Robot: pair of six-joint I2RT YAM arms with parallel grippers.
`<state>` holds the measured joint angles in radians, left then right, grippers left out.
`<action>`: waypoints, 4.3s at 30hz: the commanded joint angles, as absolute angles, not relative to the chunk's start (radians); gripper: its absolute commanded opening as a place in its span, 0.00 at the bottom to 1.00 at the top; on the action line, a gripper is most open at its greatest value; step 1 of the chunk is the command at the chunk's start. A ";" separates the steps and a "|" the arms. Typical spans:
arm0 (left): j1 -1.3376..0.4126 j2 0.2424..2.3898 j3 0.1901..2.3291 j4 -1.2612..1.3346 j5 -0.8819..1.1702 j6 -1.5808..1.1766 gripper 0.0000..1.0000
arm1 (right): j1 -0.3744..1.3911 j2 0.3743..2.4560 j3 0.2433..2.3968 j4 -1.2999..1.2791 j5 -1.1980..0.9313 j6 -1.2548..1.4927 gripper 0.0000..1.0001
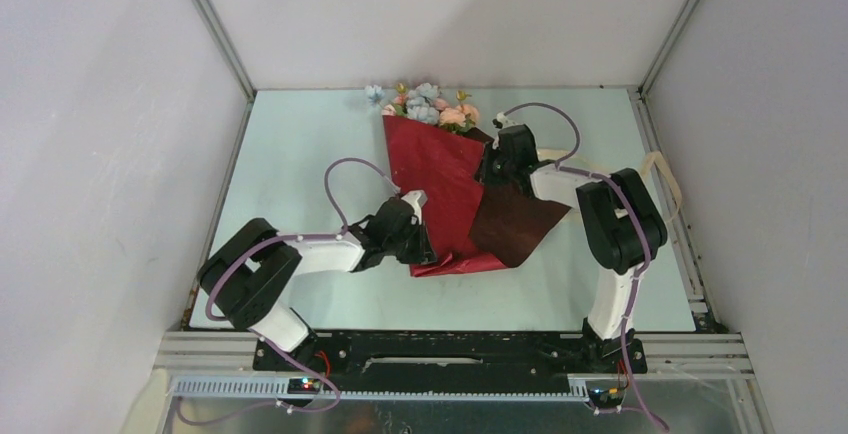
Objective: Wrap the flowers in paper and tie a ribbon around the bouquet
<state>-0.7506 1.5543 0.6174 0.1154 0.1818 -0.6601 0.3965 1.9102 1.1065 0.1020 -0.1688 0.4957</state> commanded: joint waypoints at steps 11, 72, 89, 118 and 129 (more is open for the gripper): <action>-0.753 1.603 0.501 0.241 0.172 -0.732 0.04 | 0.540 1.562 1.094 -0.143 0.177 0.460 0.50; -0.483 1.308 0.634 0.008 0.124 -0.705 0.34 | 0.806 1.741 0.584 0.209 -0.104 0.780 0.00; -0.187 2.172 1.500 -0.143 0.216 -0.829 0.17 | 0.785 1.752 0.582 0.228 -0.149 0.773 0.00; -0.091 2.218 2.168 -0.518 0.195 -0.859 0.54 | 0.769 1.655 0.593 0.213 -0.182 0.758 0.04; -0.321 1.446 1.189 -0.239 0.178 -0.638 0.99 | 0.746 1.422 0.755 -0.023 -0.160 0.635 0.40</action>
<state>-0.2146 1.5738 1.4723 -0.3630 0.1349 -0.7437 0.7620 1.5425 0.6945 0.0742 -0.1871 0.6937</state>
